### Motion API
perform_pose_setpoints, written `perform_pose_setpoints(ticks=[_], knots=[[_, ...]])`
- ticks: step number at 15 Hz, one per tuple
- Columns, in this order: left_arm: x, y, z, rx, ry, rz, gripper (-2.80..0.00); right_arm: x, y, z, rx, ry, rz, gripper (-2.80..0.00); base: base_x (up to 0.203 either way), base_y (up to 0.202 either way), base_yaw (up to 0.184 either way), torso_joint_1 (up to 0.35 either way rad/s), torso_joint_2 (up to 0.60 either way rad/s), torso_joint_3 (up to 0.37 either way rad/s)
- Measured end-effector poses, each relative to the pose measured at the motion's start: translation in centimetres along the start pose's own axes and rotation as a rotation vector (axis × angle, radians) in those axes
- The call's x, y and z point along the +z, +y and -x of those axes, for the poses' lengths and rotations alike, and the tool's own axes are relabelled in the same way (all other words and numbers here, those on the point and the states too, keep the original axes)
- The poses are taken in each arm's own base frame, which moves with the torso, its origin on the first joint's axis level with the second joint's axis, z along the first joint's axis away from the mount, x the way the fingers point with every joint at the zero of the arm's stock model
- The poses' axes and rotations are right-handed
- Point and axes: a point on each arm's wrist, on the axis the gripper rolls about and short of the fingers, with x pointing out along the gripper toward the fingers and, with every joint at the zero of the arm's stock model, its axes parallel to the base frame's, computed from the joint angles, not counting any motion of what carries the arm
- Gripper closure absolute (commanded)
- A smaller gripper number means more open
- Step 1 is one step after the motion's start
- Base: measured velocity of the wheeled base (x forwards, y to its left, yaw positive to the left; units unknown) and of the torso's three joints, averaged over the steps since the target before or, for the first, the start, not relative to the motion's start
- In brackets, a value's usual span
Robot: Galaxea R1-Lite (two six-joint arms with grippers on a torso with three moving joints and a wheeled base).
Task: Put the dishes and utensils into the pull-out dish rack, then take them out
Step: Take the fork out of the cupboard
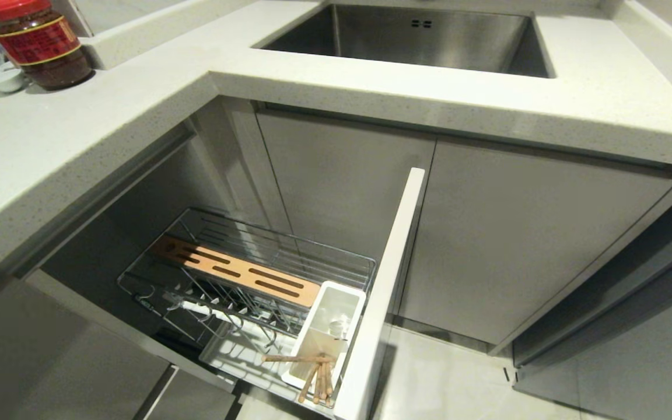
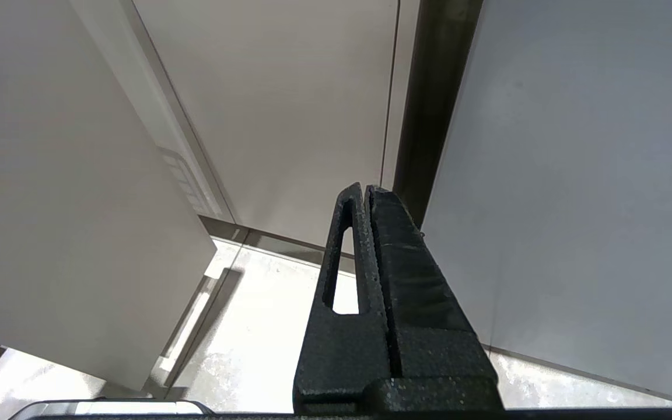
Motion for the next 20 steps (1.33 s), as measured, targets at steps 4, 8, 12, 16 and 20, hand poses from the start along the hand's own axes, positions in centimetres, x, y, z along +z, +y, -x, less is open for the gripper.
perform_pose_setpoints(ticks=[4,8,12,16,20], knots=[[-0.4,0.0,-1.5,-0.001,0.04,-0.002,0.0,0.0,0.0,0.0,0.0,0.0,0.0,0.0,0.0,0.0,0.0,0.0,0.0,0.0],[-0.1,-0.5,-3.4,-0.038,0.044,0.0,0.0,0.0,0.0,0.0,0.0,0.0,0.0,0.0,0.0,0.0,0.0,0.0,0.0,0.0],[0.1,-0.9,-4.7,-0.095,0.091,-0.001,0.0,0.0,0.0,0.0,0.0,0.0,0.0,0.0,0.0,0.0,0.0,0.0,0.0,0.0],[0.1,-1.1,-5.8,-0.105,0.129,-0.001,0.0,0.0,0.0,0.0,0.0,0.0,0.0,0.0,0.0,0.0,0.0,0.0,0.0,0.0],[0.2,-1.4,-6.3,-0.144,0.147,-0.001,0.0,0.0,0.0,0.0,0.0,0.0,0.0,0.0,0.0,0.0,0.0,0.0,0.0,0.0]])
